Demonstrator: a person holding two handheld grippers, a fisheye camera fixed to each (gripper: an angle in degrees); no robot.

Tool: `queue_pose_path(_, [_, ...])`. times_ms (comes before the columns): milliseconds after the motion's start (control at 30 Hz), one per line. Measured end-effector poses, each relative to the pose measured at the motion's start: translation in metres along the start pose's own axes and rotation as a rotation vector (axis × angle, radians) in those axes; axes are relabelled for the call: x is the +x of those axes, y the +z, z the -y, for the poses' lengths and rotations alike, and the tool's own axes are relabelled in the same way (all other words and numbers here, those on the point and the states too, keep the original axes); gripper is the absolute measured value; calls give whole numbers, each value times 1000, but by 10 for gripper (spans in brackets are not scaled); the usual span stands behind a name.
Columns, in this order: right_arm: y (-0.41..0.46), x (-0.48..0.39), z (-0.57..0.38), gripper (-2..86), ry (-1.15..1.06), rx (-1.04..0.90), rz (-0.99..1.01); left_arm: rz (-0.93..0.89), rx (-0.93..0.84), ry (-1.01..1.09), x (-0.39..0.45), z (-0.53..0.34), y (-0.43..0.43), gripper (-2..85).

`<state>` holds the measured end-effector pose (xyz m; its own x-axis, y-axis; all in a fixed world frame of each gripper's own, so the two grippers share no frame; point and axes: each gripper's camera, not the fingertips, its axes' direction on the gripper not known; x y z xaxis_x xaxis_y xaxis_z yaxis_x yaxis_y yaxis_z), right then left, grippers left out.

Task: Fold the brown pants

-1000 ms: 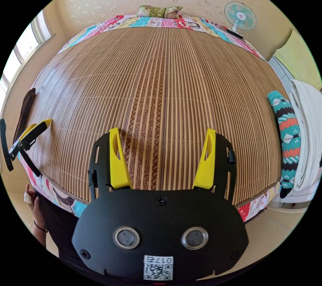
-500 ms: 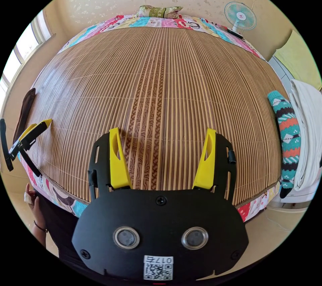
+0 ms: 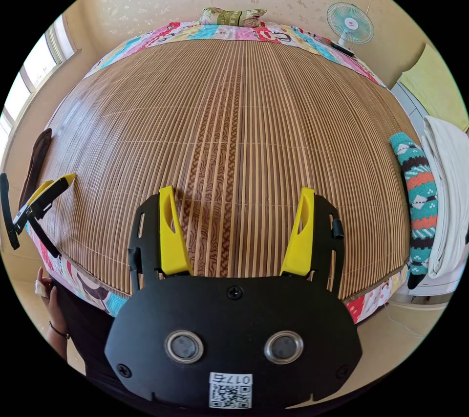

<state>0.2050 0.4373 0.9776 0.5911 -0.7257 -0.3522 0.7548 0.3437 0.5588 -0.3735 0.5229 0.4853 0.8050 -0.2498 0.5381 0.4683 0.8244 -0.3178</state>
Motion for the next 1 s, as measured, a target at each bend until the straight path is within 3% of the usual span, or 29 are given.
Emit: queue_pose_path(1000, [6, -24, 48, 320, 1, 2, 2, -1, 2, -2, 33, 38, 10, 294])
